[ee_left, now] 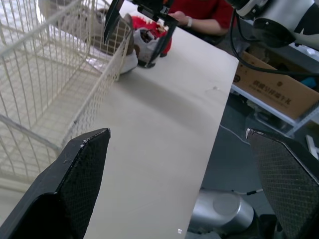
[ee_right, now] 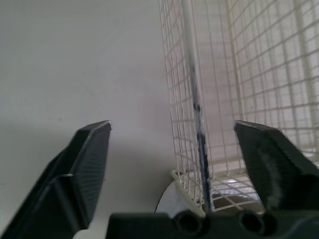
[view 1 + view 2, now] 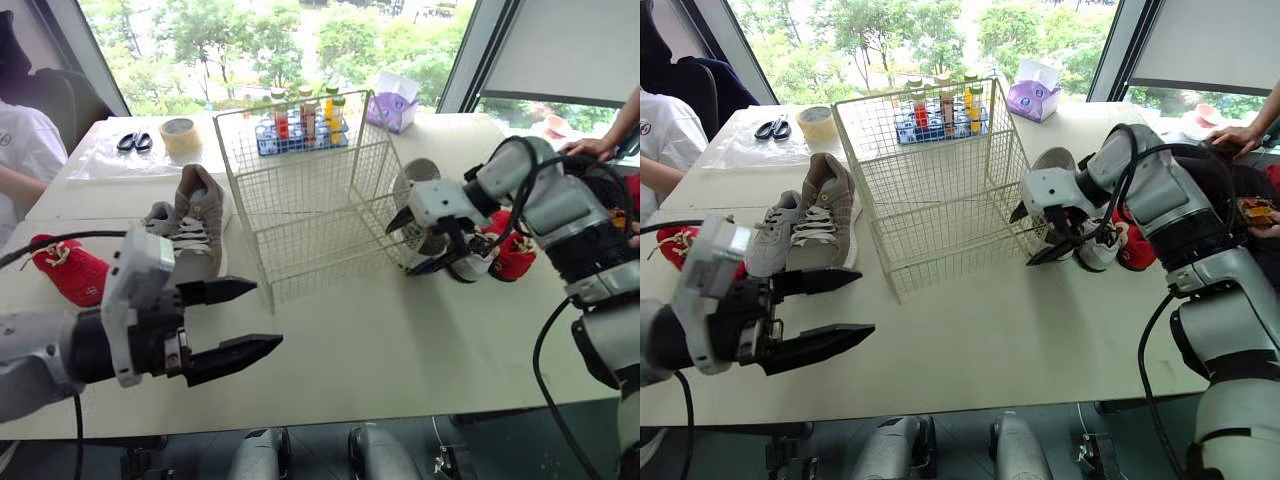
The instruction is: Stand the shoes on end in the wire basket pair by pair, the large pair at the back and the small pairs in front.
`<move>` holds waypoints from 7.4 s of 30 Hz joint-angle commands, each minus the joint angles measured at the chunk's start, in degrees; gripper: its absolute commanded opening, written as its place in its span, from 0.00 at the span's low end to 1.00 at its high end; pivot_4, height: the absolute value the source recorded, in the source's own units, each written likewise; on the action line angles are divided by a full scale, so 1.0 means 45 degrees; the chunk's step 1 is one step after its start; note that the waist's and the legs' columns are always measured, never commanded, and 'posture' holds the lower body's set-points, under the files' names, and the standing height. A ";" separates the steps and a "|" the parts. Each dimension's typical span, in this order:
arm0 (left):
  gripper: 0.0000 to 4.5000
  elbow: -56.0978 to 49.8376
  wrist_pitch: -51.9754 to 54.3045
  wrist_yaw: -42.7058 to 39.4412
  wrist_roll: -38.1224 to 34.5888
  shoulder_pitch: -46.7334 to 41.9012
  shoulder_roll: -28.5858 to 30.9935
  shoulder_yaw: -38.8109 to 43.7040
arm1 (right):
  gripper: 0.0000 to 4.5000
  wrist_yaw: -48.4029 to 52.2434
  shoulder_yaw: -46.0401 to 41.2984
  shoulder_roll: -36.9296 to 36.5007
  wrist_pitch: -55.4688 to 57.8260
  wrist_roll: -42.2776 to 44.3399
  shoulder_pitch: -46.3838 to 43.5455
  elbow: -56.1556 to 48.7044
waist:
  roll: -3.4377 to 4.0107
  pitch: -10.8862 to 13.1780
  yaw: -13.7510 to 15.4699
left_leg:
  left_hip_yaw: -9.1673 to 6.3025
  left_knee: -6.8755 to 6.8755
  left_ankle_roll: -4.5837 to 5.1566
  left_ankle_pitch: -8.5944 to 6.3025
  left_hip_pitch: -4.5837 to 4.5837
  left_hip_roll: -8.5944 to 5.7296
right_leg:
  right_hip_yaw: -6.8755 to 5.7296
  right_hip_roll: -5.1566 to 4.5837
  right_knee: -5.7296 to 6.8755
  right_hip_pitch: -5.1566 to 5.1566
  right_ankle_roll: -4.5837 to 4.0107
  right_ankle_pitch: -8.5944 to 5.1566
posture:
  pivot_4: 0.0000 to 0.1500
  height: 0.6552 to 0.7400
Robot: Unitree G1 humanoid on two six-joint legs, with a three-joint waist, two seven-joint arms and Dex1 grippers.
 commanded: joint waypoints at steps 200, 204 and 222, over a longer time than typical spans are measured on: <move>0.15 1.2267 0.3335 -0.3390 0.5179 -1.5113 -0.5931 -0.0300 | 0.70 -1.0677 -1.1670 0.1781 0.6777 0.8465 0.0864 -0.6897 | 0.0046 0.0102 0.0187 | -0.0095 0.0247 -0.0039 0.0048 -0.0232 0.0053 | -0.0034 0.0055 0.0373 -0.0207 0.0137 -0.0018 | 1.00 0.94; 0.15 0.8840 0.1489 0.2047 0.1670 -1.3586 -0.8756 0.1149 | 0.99 -1.3766 -1.3643 0.3538 0.8162 1.1102 0.2416 -0.7473 | 0.0018 0.0090 0.0268 | -0.0137 0.0260 -0.0036 0.0046 -0.0210 0.0037 | -0.0045 -0.0012 0.0338 -0.0130 0.0152 -0.0008 | 1.00 0.94; 0.15 0.5649 -0.3876 0.5017 0.1457 -1.0764 -1.3327 -0.2406 | 0.99 -1.4060 -1.1062 0.6866 0.9972 1.4924 0.1488 -0.7840 | 0.0032 0.0076 0.0412 | -0.0116 0.0266 0.0054 -0.0003 -0.0152 0.0001 | -0.0055 0.0075 0.0310 -0.0062 0.0154 0.0002 | 1.00 0.94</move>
